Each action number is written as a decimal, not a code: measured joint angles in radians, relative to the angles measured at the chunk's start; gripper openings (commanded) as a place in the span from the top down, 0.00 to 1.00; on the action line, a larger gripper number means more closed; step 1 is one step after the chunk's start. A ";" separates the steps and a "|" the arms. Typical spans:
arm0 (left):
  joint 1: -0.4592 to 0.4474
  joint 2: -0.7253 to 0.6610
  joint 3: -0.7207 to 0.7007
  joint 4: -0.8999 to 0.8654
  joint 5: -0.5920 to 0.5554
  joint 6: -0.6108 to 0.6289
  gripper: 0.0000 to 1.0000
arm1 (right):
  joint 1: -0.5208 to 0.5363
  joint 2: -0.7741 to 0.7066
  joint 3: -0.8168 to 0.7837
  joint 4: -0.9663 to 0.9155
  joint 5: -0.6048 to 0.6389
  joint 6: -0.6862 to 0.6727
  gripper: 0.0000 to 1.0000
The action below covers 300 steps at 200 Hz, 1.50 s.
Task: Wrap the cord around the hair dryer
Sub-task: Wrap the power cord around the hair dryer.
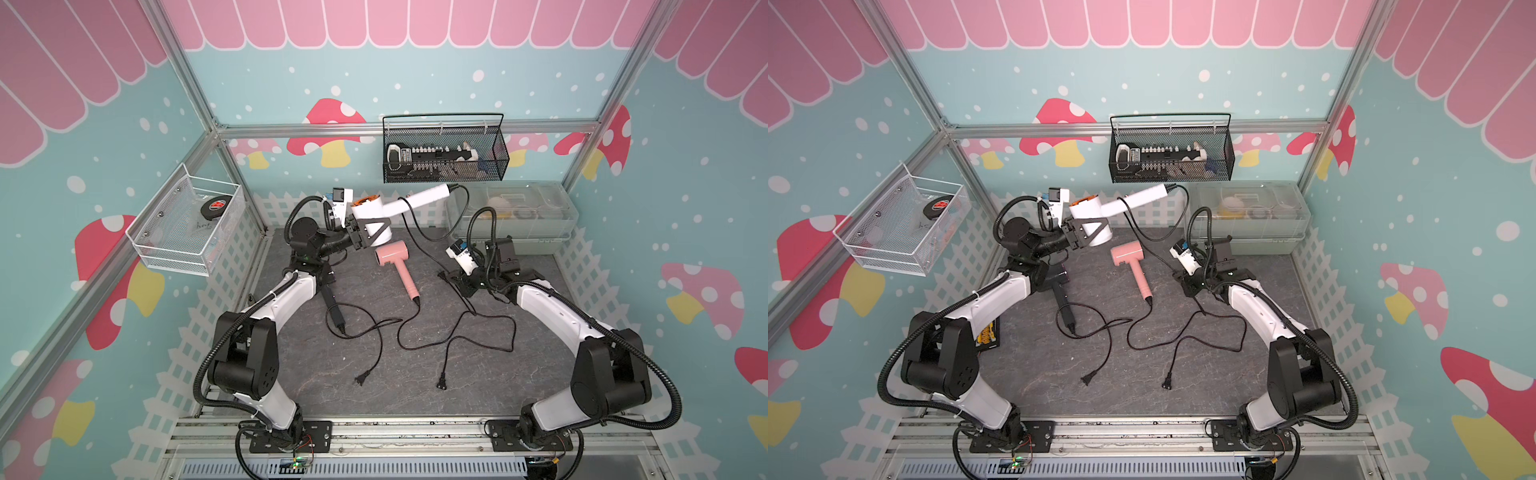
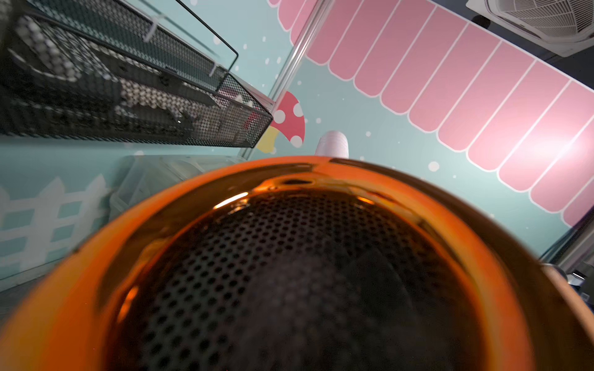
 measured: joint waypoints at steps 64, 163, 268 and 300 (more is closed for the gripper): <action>0.062 0.014 0.114 -0.216 -0.047 0.148 1.00 | 0.183 -0.042 -0.065 0.021 0.202 -0.076 1.00; 0.062 0.093 0.173 -0.333 -0.064 0.212 1.00 | 0.354 0.009 -0.089 -0.028 0.455 -0.152 1.00; 0.069 0.097 0.198 -0.317 -0.105 0.222 1.00 | 0.409 0.055 -0.122 -0.125 0.539 -0.159 1.00; 0.071 0.113 0.216 -0.333 -0.114 0.240 1.00 | 0.436 0.055 -0.122 -0.158 0.557 -0.160 1.00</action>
